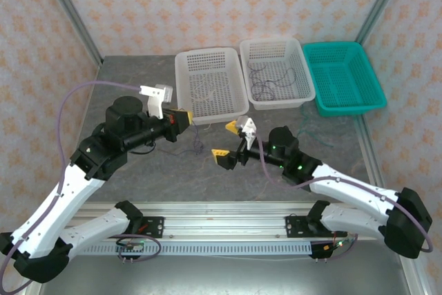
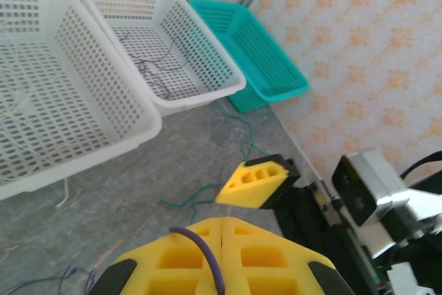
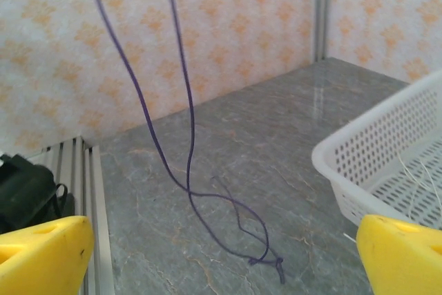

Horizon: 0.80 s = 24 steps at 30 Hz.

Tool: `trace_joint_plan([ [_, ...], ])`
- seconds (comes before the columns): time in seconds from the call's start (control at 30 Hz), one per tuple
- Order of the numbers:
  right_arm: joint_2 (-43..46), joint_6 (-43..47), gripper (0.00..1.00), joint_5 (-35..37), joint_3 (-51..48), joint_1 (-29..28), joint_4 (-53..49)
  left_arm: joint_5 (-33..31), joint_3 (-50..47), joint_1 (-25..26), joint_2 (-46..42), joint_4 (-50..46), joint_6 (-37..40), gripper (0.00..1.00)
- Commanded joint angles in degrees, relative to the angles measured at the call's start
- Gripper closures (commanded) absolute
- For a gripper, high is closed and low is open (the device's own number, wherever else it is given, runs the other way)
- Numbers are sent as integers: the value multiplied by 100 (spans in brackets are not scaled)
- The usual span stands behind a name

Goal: Untangle the cables

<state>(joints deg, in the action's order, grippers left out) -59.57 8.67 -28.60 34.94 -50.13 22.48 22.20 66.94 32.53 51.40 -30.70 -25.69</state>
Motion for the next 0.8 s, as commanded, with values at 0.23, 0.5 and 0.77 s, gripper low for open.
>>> trace_joint_plan([
  [0.23,-2059,-53,32,188,697,-564,2535,384,-86,135,-77,857,-463,100],
  [0.5,-1945,-723,100,619,752,-577,2230,-69,146,157,-240,464,-239,95],
  [0.77,-734,-1542,100,3137,1833,-543,-192,-92,-151,166,-867,924,-135,19],
])
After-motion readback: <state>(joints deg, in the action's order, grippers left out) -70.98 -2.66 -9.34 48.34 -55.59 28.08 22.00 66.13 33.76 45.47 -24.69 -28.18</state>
